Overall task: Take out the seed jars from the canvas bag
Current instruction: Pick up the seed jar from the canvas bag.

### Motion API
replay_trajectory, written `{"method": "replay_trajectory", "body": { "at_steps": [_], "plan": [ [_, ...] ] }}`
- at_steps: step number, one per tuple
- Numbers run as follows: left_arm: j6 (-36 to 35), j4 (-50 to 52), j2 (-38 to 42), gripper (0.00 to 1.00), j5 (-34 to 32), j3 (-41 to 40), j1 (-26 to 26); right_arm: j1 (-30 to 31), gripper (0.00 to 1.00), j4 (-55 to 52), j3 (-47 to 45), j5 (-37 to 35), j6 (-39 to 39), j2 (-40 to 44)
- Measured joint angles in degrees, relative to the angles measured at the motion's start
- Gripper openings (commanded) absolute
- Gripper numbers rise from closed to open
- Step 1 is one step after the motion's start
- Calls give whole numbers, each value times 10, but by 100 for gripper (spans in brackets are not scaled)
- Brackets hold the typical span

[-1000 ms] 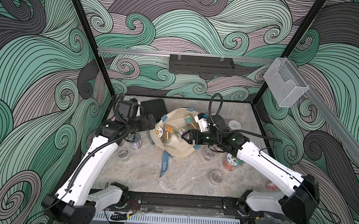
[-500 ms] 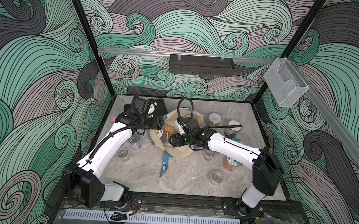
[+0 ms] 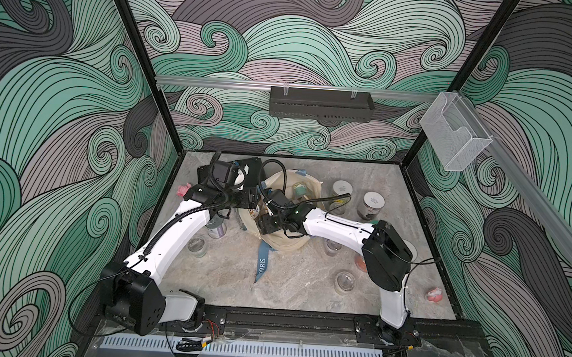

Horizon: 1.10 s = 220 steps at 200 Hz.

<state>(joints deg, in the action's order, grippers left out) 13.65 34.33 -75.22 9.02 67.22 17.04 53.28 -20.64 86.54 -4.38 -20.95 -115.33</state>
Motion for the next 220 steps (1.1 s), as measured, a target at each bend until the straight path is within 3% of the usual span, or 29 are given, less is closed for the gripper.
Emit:
{"method": "replay_trajectory", "body": {
  "at_steps": [38, 124, 190, 220],
  "plan": [
    [2, -19, 2, 77, 29, -8, -13, 0, 74, -1, 31, -21, 0, -41],
    [11, -27, 4, 78, 63, -20, -20, -2, 51, -9, 63, -43, -3, -67],
    [12, -37, 22, 83, 67, -29, -20, -6, 48, -8, 10, -47, -7, 42],
    [13, -48, 34, 93, 67, -33, -20, -20, 48, 19, -26, -33, -28, 108]
  ]
}}
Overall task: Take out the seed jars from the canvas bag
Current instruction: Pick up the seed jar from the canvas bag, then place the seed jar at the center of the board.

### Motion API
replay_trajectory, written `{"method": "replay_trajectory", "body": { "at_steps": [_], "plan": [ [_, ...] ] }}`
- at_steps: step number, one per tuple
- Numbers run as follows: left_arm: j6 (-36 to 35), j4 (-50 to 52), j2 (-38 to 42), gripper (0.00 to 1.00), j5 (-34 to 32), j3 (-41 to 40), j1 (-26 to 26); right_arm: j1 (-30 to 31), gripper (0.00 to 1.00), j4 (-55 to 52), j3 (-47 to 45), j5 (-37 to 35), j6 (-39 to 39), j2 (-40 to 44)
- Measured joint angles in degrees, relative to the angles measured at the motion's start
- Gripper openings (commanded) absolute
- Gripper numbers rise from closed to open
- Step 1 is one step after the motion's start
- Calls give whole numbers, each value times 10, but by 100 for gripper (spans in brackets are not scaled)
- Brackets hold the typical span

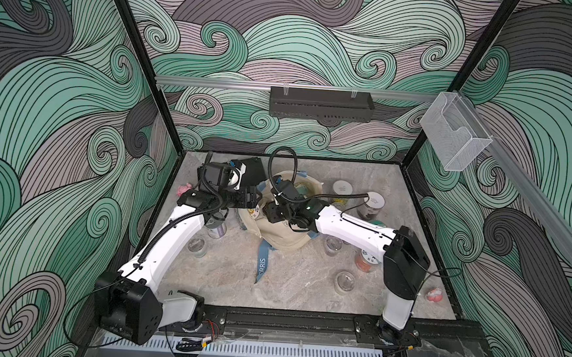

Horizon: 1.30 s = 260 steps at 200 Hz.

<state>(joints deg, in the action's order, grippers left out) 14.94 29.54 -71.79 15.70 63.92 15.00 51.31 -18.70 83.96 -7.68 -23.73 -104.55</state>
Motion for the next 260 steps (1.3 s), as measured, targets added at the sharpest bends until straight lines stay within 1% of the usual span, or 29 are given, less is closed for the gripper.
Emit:
{"method": "replay_trajectory", "body": {
  "at_steps": [11, 40, 70, 96, 121, 159, 200, 234, 260],
  "plan": [
    [0, -4, 7, 98, 0, -5, 0, -9, 48, 11, -22, 12, -13, 25],
    [2, -16, 33, 99, 3, -18, 0, -48, 48, 38, -81, 65, -61, 90],
    [10, -32, 59, 99, 24, -19, 0, -96, 48, 71, -131, 143, -124, 154],
    [39, -52, 68, 99, 77, -11, 0, -137, 48, 131, -177, 223, -199, 210],
    [90, -93, 73, 99, 143, -10, 0, -172, 48, 211, -218, 298, -288, 248],
    [176, -176, 78, 99, 224, -10, 2, -199, 48, 337, -243, 381, -420, 259],
    [249, -253, 70, 99, 279, -10, 6, -200, 48, 471, -248, 432, -550, 258],
    [291, -283, 47, 99, 317, -5, 17, -200, 48, 557, -250, 446, -623, 253],
    [315, -306, 37, 99, 329, -3, 28, -197, 48, 586, -256, 450, -651, 247]
  ]
}}
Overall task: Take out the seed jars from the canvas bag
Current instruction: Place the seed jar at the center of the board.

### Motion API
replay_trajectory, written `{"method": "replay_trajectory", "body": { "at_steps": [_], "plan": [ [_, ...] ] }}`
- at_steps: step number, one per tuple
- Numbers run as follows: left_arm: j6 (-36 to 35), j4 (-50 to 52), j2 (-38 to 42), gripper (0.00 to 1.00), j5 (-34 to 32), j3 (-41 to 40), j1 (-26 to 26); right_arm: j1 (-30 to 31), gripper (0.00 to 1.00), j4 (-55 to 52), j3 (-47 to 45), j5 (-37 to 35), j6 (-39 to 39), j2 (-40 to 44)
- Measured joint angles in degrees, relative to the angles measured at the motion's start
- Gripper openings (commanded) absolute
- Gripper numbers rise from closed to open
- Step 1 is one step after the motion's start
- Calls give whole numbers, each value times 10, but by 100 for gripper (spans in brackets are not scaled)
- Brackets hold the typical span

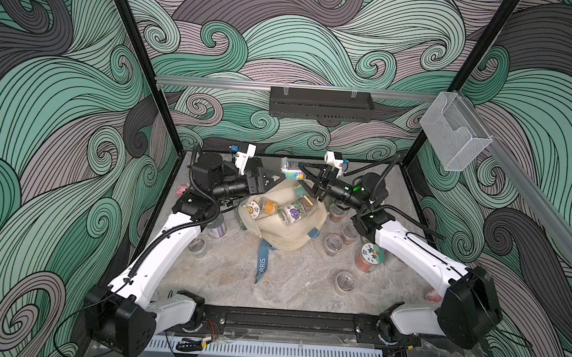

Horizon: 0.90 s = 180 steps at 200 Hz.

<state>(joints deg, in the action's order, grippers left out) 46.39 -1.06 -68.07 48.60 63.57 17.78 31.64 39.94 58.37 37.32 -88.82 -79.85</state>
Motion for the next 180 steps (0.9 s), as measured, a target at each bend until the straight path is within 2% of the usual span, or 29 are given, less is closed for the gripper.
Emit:
{"method": "replay_trajectory", "body": {
  "at_steps": [52, 123, 154, 180],
  "plan": [
    [38, -55, -15, 99, 12, 1, 12, 7, 48, 24, -7, 2, -22, -1],
    [66, -90, -20, 93, 28, 5, 16, 21, 48, 36, -7, 5, -28, -16],
    [78, -96, -30, 87, 36, 12, 16, 25, 48, 42, -7, 7, -30, -18],
    [87, -102, -34, 78, 40, 12, 15, 26, 48, 47, -7, 10, -30, -18]
  ]
}}
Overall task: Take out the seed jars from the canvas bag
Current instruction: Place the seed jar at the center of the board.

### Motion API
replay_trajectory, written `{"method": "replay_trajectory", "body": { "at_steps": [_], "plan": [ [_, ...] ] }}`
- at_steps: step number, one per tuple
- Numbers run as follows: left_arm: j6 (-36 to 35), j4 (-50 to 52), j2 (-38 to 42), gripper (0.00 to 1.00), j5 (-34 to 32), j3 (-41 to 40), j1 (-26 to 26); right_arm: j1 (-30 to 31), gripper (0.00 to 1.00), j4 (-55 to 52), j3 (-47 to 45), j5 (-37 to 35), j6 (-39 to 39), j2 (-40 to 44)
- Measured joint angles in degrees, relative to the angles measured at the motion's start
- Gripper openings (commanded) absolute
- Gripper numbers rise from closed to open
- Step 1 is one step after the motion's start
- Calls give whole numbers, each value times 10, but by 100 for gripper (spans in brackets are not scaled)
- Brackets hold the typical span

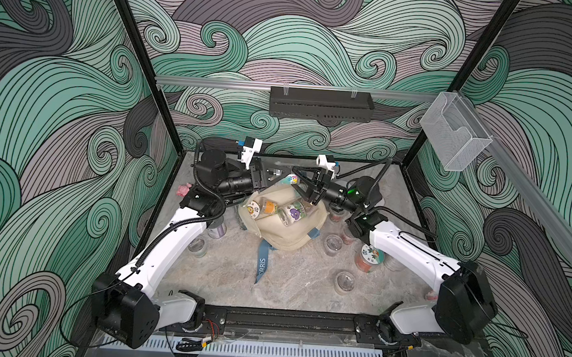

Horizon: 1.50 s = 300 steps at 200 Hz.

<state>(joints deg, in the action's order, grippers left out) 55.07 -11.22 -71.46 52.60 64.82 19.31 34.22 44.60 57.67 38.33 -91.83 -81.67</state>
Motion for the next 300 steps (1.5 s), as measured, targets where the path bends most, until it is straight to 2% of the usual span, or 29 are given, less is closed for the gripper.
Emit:
{"method": "replay_trajectory", "body": {
  "at_steps": [27, 68, 92, 109, 140, 178, 230, 264, 300],
  "plan": [
    [5, 0, -1, 67, 0, 0, 0, 1, 49, 7, 0, 3, -1, 0],
    [5, 1, -1, 65, 0, 0, 0, 2, 61, 8, 0, 3, -1, 0],
    [2, 6, 0, 64, 0, 0, 0, 2, 72, 6, 0, 3, 0, -1],
    [-9, 23, 4, 64, -2, 0, 0, 2, 85, -6, -3, 2, 14, 0],
    [-52, 110, 38, 64, -25, 0, 0, -8, 99, -116, -12, -9, 80, 32],
    [-113, 238, 148, 64, -98, -29, 0, -33, 99, -286, -13, -42, 200, 122],
    [-163, 448, 293, 64, -206, -73, -1, -46, 99, -402, -13, -64, 292, 165],
    [-182, 586, 339, 64, -296, -96, -1, -50, 99, -431, -19, -64, 317, 168],
    [-184, 671, 334, 65, -394, -131, -1, -58, 99, -441, -29, -64, 326, 172]
  ]
}}
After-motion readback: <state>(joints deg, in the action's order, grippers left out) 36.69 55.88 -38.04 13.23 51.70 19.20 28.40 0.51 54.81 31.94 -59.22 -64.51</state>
